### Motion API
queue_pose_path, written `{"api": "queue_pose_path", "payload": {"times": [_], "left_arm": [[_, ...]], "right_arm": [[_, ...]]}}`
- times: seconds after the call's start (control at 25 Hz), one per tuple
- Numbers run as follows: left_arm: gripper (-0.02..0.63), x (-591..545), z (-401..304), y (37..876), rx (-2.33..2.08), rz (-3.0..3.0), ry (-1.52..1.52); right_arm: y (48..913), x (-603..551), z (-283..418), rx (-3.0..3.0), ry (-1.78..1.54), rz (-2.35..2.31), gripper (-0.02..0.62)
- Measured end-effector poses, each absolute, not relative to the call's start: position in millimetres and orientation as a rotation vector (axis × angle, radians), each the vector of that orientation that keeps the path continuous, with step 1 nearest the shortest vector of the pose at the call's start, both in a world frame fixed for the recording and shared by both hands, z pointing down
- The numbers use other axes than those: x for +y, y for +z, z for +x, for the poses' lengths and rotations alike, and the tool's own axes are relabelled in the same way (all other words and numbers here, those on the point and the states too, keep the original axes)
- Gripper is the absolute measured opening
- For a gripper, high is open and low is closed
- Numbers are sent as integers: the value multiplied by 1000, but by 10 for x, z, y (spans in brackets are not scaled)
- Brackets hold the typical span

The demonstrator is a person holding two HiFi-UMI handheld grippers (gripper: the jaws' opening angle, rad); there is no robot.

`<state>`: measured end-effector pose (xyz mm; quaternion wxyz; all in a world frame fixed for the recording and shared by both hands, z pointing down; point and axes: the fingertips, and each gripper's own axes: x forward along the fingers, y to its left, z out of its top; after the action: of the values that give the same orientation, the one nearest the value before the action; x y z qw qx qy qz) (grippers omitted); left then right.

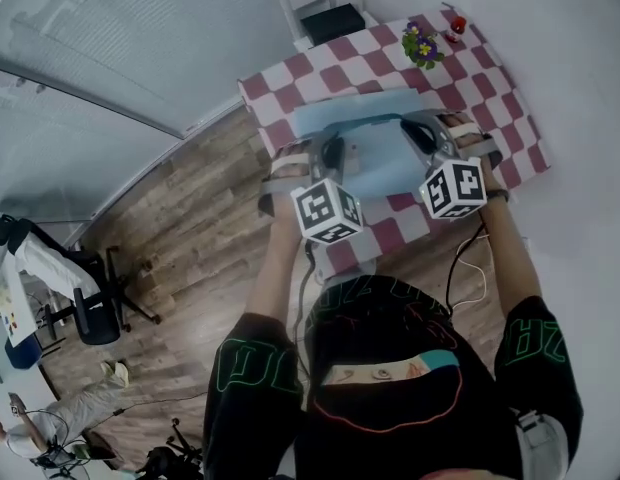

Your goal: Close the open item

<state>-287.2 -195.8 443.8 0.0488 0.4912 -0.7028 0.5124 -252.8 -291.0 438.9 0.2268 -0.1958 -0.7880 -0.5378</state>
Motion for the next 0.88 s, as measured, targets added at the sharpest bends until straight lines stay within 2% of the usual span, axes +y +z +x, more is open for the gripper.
{"api": "queue_pose_path", "payload": {"times": [0.88], "left_arm": [[103,-2234,-3687,5025,-1965,1562,1481]], "right_arm": [[5016,-3189,-3394,-2053,-1327,-630,40]]}}
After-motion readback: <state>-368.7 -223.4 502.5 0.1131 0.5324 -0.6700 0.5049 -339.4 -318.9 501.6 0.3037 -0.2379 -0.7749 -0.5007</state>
